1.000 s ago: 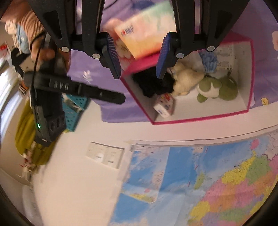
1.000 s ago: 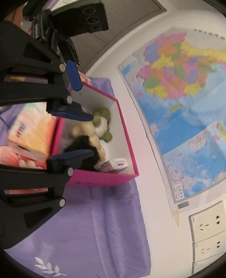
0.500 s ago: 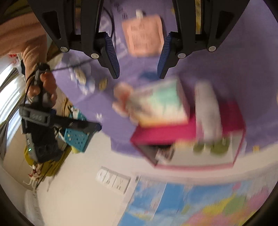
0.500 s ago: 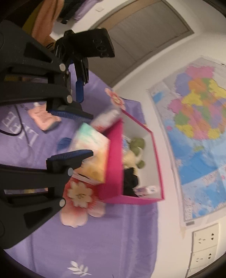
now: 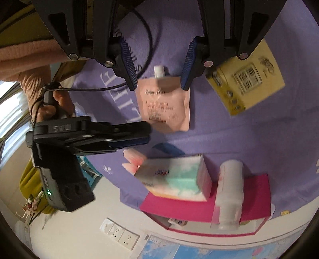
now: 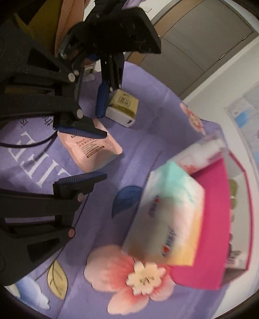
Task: Organize soft objects
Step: 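Move the left gripper back to the peach spout pouch, then grasp the peach spout pouch by its spout end with the left gripper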
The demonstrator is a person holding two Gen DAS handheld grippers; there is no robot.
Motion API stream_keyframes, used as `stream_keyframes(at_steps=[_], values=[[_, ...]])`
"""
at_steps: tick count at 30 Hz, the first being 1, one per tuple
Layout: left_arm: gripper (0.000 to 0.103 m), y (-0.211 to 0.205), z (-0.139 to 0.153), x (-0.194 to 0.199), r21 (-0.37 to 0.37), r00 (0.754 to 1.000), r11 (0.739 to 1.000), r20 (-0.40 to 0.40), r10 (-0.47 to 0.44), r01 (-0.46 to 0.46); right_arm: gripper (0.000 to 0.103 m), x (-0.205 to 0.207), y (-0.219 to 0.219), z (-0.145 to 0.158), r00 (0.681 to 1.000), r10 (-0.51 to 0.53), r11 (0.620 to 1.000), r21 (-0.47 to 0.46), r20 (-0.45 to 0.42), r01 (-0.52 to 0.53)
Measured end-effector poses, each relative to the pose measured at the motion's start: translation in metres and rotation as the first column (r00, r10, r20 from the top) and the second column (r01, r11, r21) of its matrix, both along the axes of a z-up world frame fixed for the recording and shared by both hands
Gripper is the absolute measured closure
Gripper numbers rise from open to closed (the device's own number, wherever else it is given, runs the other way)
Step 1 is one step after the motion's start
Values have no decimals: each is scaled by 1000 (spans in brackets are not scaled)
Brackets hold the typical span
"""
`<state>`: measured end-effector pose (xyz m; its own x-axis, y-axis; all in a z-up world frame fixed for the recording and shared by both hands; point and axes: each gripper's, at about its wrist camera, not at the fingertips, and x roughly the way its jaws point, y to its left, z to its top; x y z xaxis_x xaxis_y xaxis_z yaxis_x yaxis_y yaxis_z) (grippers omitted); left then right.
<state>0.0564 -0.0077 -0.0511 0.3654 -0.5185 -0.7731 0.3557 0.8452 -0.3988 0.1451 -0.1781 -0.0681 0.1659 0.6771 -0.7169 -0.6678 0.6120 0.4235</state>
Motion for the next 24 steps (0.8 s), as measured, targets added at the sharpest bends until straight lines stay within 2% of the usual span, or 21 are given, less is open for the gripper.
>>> stream_keyframes(at_steps=[6,10,12,18,24], values=[[57,-5,-8,-3,8,999,1000,-47,-5,5,67,6,19,-17,1000,15,999,-31,-21,-16],[57,-6,-8,-3,8,999,1000,-44,-4,4,68,5,24,-23,1000,22,998,-58,4,-22],[58,-8,-9,-1,8,999,1000,-46,2,-1,74,5,21,-25,1000,17,998,-55,3,-17],[72,-19,-12,12,61,1000,998,-9,21,-20,81,2,8,-24,1000,-20,999,-45,5,20],[75,-27,-14,33,79,1000,996,2,29,-29,84,1,-14,-24,994,-103,994,-23,-22,102]])
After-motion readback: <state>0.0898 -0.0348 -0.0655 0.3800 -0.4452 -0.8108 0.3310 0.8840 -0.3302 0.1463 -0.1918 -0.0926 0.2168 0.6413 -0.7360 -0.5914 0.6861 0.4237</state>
